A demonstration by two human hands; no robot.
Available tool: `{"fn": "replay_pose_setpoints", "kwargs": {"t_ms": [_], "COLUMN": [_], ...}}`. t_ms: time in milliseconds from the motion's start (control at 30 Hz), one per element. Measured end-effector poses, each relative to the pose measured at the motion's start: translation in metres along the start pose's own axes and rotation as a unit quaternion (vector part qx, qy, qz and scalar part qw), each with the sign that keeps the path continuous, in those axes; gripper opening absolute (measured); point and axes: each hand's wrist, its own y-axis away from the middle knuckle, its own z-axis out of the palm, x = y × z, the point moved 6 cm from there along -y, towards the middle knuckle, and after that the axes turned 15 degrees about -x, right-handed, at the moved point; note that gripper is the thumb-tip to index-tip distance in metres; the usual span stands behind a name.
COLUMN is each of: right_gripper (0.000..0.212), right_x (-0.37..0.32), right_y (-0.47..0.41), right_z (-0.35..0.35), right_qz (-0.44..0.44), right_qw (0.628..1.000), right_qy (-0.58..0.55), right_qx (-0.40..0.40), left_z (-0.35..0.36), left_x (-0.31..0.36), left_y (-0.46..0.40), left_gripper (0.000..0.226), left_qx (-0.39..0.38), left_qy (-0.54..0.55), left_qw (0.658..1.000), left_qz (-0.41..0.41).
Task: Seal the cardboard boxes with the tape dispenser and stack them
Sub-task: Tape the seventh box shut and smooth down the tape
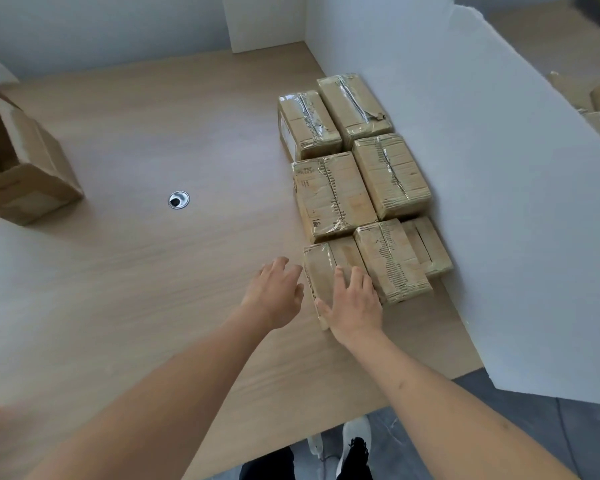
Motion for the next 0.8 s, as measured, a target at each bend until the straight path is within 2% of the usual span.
{"fn": "replay_pose_setpoints", "kwargs": {"t_ms": [133, 300, 800], "right_gripper": [0.072, 0.064, 0.065], "right_x": [-0.001, -0.012, -0.057], "right_y": [0.001, 0.019, 0.152], "right_z": [-0.014, -0.051, -0.173], "right_qz": [-0.012, -0.072, -0.283], "right_qw": [0.999, 0.996, 0.955], "right_qy": [-0.012, 0.003, 0.077], "right_qx": [-0.032, -0.047, 0.043], "left_z": [-0.009, -0.027, -0.086], "left_x": [0.000, 0.004, 0.025], "left_y": [0.007, 0.039, 0.230], "left_gripper": [0.042, 0.044, 0.058], "left_qx": [0.010, 0.046, 0.222], "left_qy": [-0.019, -0.017, 0.008], "left_qw": [1.000, 0.999, 0.970], "left_qz": [0.015, 0.019, -0.101]}}
